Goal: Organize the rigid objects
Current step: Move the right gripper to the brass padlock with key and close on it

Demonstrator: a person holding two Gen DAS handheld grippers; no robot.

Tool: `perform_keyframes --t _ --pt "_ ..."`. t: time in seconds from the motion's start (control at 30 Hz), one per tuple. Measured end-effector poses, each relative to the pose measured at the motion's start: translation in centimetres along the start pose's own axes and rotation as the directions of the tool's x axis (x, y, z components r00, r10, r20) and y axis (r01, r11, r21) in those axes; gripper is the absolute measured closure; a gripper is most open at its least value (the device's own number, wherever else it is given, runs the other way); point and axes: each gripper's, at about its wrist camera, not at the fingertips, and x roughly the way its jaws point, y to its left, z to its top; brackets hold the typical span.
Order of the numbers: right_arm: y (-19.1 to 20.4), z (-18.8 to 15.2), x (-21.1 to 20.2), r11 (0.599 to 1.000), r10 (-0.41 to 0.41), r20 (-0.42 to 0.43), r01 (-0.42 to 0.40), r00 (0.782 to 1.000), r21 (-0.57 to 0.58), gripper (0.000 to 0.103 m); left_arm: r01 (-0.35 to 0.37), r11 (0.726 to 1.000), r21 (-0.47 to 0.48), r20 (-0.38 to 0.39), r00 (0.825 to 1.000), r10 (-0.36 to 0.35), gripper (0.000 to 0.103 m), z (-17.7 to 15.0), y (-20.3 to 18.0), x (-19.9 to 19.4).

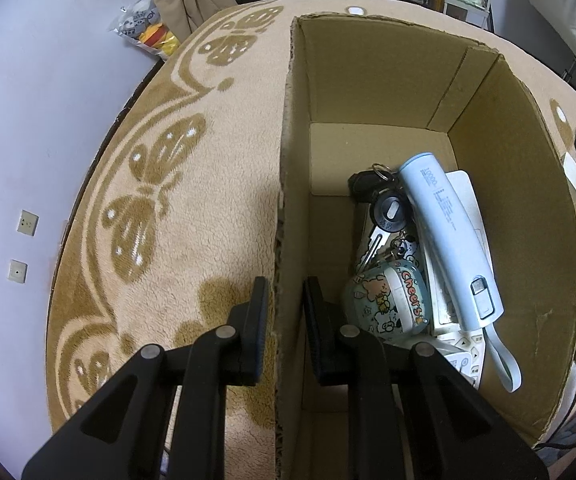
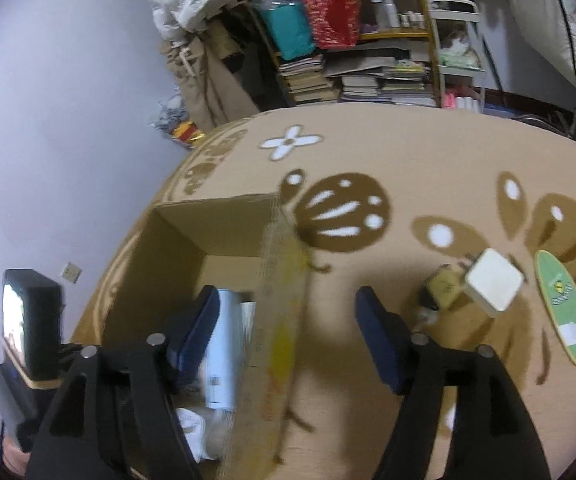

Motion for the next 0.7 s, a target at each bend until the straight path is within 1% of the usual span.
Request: perform_keyframes --t 0.17,0.33,0.57,0.7 --pt "-3.0 -0.3 0.7 0.996 -0.076 -0.017 0.077 0.997 0.043 0.025 0.001 1.000 -0.001 -0.001 1.000 -0.001 0.085 0.0 0.0 0.0" --pt "-6.1 -0.8 1.6 0.985 -0.129 -0.047 0.134 0.991 0.108 0.025 -0.002 1.000 0.002 0.000 1.000 0.002 0.085 0.0 -0.1 0.0" --pt "-9.0 -1.5 4.0 0.966 -0.177 -0.101 0.193 0.979 0.172 0.025 0.001 1.000 -0.004 -0.002 1.000 -0.001 0.085 0.1 0.0 0.0" --pt "-10.1 -1.6 5.4 0.958 -0.187 -0.124 0.209 0.974 0.196 0.025 0.008 1.000 -0.009 -0.002 1.000 -0.008 0.085 0.1 0.1 -0.1"
